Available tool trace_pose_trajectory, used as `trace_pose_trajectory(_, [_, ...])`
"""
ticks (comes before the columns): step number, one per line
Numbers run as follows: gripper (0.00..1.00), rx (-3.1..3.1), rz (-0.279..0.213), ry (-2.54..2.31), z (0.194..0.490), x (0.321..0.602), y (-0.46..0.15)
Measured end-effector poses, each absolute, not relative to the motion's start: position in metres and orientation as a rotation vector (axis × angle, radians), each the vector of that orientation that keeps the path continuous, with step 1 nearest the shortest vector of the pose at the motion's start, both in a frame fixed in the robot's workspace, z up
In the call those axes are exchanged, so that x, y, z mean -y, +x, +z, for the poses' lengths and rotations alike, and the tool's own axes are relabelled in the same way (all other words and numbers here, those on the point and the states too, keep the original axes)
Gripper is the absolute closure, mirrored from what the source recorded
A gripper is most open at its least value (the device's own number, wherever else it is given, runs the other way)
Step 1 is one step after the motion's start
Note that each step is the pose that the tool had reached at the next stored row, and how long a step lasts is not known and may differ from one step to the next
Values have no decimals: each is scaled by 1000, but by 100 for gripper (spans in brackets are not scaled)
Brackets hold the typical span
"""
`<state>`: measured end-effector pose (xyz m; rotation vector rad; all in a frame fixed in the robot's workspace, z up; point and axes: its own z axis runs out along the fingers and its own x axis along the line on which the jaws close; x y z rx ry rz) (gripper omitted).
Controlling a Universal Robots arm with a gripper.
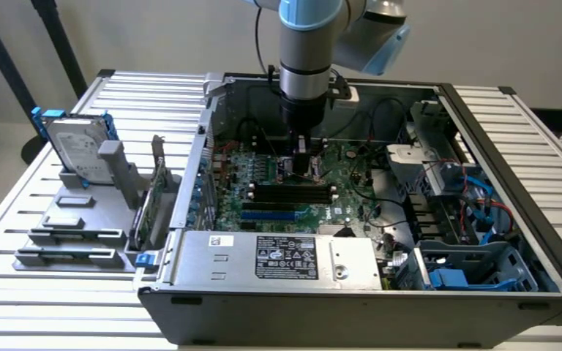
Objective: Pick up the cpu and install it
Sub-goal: 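Place the cpu into insertion slot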
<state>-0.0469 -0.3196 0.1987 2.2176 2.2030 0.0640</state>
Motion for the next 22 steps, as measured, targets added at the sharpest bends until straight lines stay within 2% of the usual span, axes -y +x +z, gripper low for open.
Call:
trace_pose_trajectory(17, [32,-2200,55,2211,207,320,-49])
trace_pose_trajectory(19, [34,-2200,55,2211,210,320,-51])
trace_pose_trajectory(21, [47,-2200,55,2211,214,320,-53])
trace_pose_trajectory(22, [47,-2200,55,2211,215,320,-55])
